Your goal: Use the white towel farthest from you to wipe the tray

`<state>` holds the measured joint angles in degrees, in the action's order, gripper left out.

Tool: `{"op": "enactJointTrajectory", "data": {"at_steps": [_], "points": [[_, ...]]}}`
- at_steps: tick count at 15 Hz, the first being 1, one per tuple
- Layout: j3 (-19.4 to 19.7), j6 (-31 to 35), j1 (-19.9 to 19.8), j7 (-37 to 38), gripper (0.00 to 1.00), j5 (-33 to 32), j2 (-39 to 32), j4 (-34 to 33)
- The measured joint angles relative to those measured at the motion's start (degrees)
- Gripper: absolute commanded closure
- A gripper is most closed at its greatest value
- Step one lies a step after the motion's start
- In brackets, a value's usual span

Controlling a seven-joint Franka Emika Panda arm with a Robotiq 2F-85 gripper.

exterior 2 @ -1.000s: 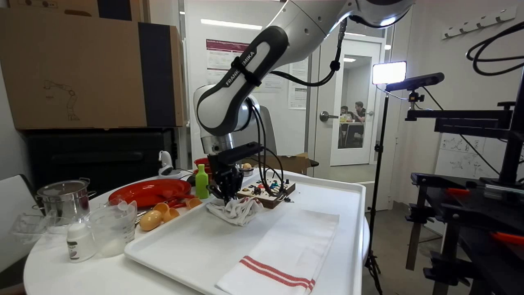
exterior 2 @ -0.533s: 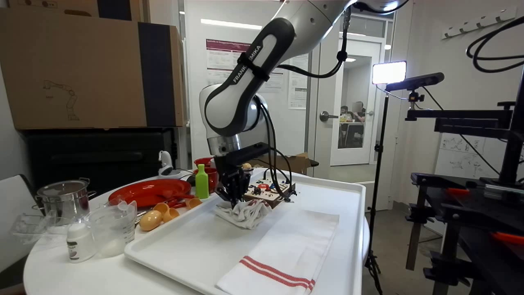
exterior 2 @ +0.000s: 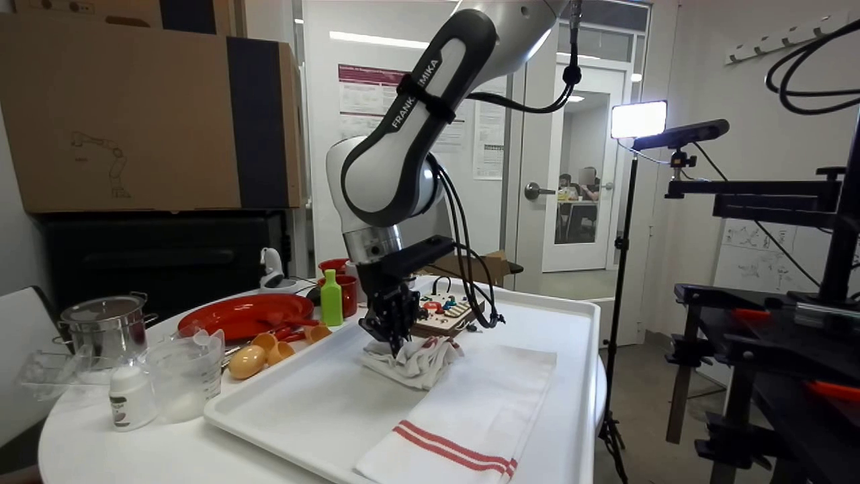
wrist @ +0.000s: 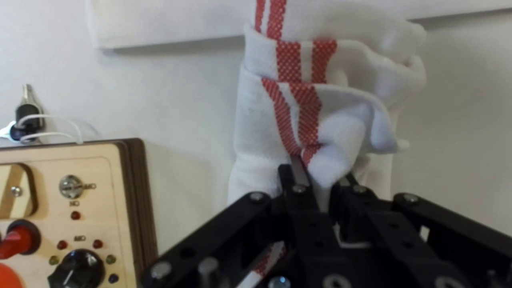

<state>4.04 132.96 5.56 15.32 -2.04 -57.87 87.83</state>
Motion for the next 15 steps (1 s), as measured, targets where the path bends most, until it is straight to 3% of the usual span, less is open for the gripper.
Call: {"op": "enactJointTrajectory", "data": {"at_steps": [6, 15], "points": [[-1.39, 4.53, 3.53, -2.1, 0.97, -1.61, 1.75, 3.69], [-1.97, 7.29, 9.71, -2.17, 0.97, -4.21, 0.58, 1.1]]}}
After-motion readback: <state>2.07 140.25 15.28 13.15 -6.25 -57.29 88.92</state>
